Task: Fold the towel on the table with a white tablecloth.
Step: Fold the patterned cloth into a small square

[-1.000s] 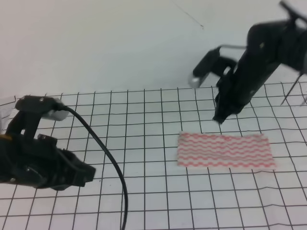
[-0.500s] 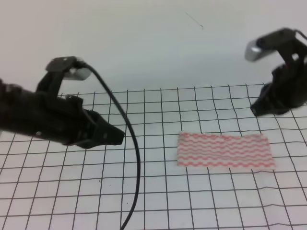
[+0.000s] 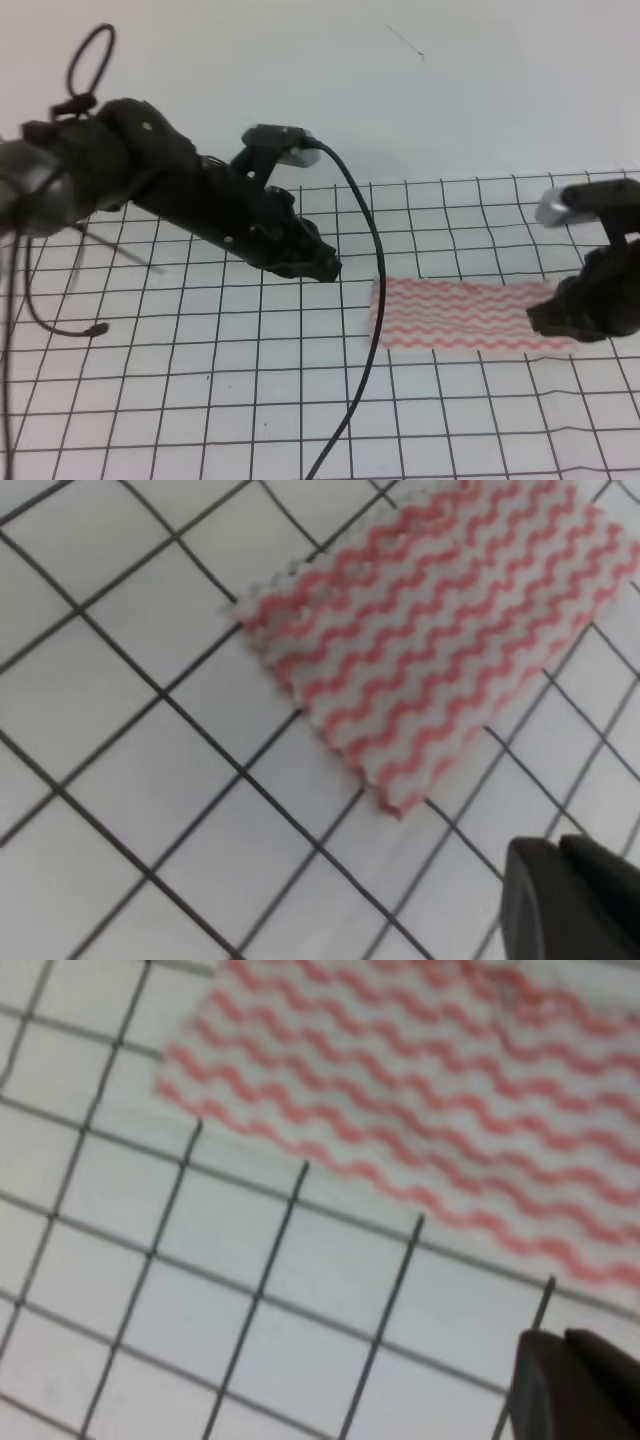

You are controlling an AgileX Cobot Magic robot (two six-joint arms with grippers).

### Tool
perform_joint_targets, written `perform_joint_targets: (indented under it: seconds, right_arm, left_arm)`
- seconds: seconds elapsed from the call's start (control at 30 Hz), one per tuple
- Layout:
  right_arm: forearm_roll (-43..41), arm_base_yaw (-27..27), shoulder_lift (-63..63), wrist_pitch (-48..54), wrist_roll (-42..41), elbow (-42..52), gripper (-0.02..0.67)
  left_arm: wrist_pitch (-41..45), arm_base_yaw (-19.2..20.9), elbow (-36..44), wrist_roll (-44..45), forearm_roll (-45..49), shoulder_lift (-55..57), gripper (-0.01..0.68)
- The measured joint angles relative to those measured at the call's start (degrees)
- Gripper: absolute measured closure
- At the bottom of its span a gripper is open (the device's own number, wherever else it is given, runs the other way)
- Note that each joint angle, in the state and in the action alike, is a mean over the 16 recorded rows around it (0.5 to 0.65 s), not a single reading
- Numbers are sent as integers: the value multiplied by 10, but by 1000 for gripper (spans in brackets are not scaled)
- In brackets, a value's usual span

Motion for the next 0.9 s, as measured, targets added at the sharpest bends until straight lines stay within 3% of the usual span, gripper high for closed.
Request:
perform_joint_targets:
  seconds: [0.53, 0.9]
  right_arm:
    - [-12, 0, 0, 7, -3, 37, 649]
    - [-30, 0, 0, 10, -4, 37, 649]
  left_arm:
    - [6, -60, -191, -18, 79, 214, 673]
    - [89, -71, -245, -65, 127, 257, 673]
